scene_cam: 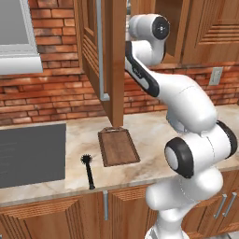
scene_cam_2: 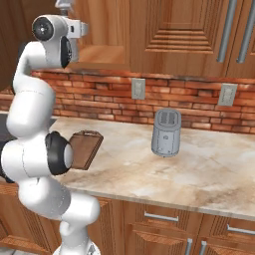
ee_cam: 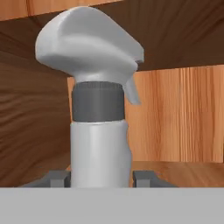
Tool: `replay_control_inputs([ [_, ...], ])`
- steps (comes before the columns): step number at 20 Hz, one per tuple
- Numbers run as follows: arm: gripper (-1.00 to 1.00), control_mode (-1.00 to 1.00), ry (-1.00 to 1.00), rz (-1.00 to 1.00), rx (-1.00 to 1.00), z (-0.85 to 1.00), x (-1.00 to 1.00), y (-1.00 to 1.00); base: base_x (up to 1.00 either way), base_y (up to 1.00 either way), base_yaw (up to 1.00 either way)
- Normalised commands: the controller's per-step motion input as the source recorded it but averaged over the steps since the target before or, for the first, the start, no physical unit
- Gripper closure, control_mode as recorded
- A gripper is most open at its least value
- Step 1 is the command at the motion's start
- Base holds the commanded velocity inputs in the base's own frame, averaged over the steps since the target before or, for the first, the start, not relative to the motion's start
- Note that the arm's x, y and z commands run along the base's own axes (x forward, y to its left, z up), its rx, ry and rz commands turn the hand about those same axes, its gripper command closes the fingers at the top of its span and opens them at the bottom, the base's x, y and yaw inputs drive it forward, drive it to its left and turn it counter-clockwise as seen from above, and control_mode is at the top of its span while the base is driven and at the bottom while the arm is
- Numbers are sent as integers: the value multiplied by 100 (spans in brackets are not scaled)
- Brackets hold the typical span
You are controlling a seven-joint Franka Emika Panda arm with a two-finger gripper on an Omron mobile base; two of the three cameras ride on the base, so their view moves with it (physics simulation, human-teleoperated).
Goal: Grab the spray bottle from the cabinet, then place it next to the cutting board for sanitizing. Then grab the dish brush from the countertop next to the sink and place it next to the cutting board.
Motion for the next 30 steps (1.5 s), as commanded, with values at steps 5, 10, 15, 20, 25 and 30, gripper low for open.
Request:
replay_control_inputs([
  [5,100,-100,42,0,0,0,-76,0,0,0,0],
  [10,100,-100,27,0,0,0,-100,0,0,0,0],
  [15,100,-100,13,0,0,-1,-100,0,0,0,0],
  [20,100,-100,0,-3,2,-7,-100,-8,0,0,0],
  [25,100,-100,0,-4,3,-23,-100,-22,0,0,0],
  [30,100,-100,0,-1,6,-48,-100,-53,0,0,0],
])
